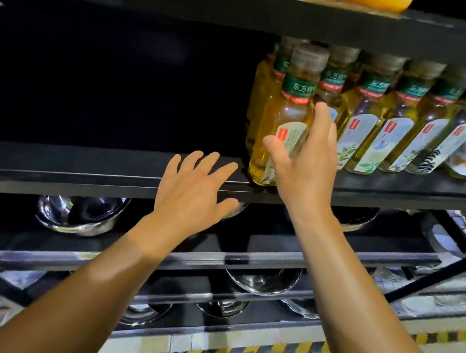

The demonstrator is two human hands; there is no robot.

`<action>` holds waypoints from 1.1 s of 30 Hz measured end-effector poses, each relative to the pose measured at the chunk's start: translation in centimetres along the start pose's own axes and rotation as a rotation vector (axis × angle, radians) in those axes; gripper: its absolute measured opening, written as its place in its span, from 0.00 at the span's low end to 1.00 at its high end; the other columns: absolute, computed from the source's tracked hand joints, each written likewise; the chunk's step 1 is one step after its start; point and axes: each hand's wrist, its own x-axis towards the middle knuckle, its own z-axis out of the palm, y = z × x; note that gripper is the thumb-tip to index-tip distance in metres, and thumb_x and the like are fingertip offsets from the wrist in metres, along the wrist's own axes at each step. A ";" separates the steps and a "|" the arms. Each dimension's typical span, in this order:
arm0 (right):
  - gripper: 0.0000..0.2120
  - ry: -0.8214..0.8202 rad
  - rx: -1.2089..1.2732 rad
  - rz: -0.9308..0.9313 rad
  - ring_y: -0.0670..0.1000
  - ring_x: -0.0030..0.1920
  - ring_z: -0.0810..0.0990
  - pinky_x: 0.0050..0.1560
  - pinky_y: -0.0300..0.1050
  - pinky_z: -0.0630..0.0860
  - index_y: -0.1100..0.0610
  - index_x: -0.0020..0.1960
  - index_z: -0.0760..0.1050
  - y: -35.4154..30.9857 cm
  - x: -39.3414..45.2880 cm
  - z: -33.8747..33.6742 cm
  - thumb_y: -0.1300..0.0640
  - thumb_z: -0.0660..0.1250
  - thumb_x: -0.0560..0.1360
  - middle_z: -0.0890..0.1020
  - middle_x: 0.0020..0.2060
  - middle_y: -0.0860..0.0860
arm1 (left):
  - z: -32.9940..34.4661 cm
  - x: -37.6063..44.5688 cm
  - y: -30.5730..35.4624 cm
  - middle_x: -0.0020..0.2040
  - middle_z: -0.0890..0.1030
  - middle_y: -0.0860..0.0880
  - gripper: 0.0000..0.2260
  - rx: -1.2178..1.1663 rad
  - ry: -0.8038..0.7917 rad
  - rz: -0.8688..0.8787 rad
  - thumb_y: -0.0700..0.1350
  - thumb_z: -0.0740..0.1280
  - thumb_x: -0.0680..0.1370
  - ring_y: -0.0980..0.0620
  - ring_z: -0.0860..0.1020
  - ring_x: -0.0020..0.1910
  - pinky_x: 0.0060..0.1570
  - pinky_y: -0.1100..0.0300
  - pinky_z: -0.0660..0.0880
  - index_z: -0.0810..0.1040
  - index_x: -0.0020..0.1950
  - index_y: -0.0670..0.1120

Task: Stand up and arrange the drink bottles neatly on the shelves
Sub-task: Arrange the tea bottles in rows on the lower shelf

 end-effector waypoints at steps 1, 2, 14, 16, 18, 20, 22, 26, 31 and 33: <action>0.39 0.008 0.028 0.015 0.50 0.71 0.65 0.63 0.38 0.61 0.55 0.78 0.55 -0.1 0.1 0.2 0.48 0.72 0.75 0.65 0.72 0.51 | 0.0 0.0 0.0 0.80 0.56 0.50 0.31 0.004 0.008 -0.003 0.68 0.55 0.77 0.45 0.53 0.79 0.76 0.43 0.51 0.53 0.79 0.61; 0.39 0.024 0.050 0.024 0.50 0.70 0.65 0.62 0.38 0.62 0.56 0.77 0.55 -0.2 0.1 0.3 0.48 0.72 0.74 0.66 0.71 0.52 | 0.0 0.1 0.1 0.80 0.56 0.51 0.32 0.010 0.015 -0.008 0.68 0.56 0.77 0.45 0.53 0.79 0.76 0.43 0.51 0.53 0.79 0.61; 0.35 0.129 -0.003 0.103 0.55 0.64 0.70 0.64 0.55 0.71 0.55 0.74 0.60 1.7 -2.8 3.1 0.54 0.73 0.73 0.69 0.66 0.52 | 0.3 -0.3 0.0 0.81 0.54 0.49 0.37 0.047 0.001 0.022 0.69 0.60 0.74 0.45 0.51 0.79 0.75 0.42 0.50 0.50 0.79 0.59; 0.34 0.122 -0.014 0.120 0.55 0.64 0.70 0.64 0.53 0.70 0.55 0.74 0.59 1.5 -2.4 3.4 0.54 0.72 0.74 0.70 0.66 0.52 | 0.2 -0.2 -0.2 0.81 0.52 0.49 0.38 0.049 -0.016 0.028 0.68 0.60 0.74 0.45 0.50 0.79 0.76 0.42 0.49 0.48 0.79 0.59; 0.34 0.121 -0.034 0.132 0.56 0.65 0.69 0.64 0.52 0.70 0.55 0.75 0.58 1.4 -2.0 3.8 0.55 0.71 0.75 0.69 0.67 0.53 | 0.2 -0.2 -0.3 0.81 0.52 0.49 0.38 0.039 -0.030 0.043 0.68 0.60 0.75 0.44 0.49 0.79 0.76 0.41 0.49 0.48 0.79 0.59; 0.34 0.121 -0.055 0.137 0.57 0.66 0.68 0.64 0.52 0.69 0.56 0.75 0.58 1.3 -1.7 4.2 0.54 0.70 0.76 0.68 0.69 0.53 | 0.2 -0.2 -0.4 0.81 0.51 0.48 0.38 0.041 -0.035 0.055 0.67 0.60 0.75 0.44 0.49 0.79 0.76 0.41 0.48 0.47 0.80 0.59; 0.33 0.119 -0.064 0.143 0.57 0.66 0.68 0.63 0.52 0.69 0.57 0.75 0.58 1.1 -1.3 4.5 0.54 0.70 0.76 0.68 0.68 0.54 | 0.2 -0.2 -0.5 0.81 0.51 0.48 0.38 0.046 -0.037 0.062 0.67 0.60 0.75 0.44 0.49 0.79 0.76 0.41 0.48 0.47 0.80 0.59; 0.32 0.136 -0.039 0.154 0.56 0.64 0.70 0.62 0.52 0.72 0.57 0.73 0.62 1.0 -1.0 4.9 0.54 0.73 0.74 0.69 0.66 0.54 | 0.1 -0.3 -0.4 0.81 0.50 0.48 0.39 0.061 -0.039 0.064 0.67 0.61 0.75 0.44 0.48 0.79 0.76 0.41 0.49 0.46 0.80 0.58; 0.17 0.126 -0.049 0.162 0.52 0.50 0.76 0.51 0.53 0.76 0.54 0.59 0.67 2.0 -2.0 4.7 0.55 0.71 0.75 0.75 0.50 0.49 | 0.2 -0.5 -0.5 0.81 0.50 0.48 0.39 0.068 -0.033 0.071 0.67 0.61 0.75 0.44 0.48 0.79 0.76 0.42 0.49 0.46 0.80 0.58; 0.12 0.094 -0.068 0.183 0.53 0.45 0.76 0.47 0.53 0.75 0.55 0.53 0.66 2.1 -1.8 4.8 0.55 0.69 0.77 0.76 0.42 0.48 | 0.1 -0.5 -0.5 0.81 0.49 0.48 0.39 0.069 -0.035 0.076 0.67 0.61 0.75 0.44 0.48 0.79 0.76 0.41 0.49 0.46 0.80 0.58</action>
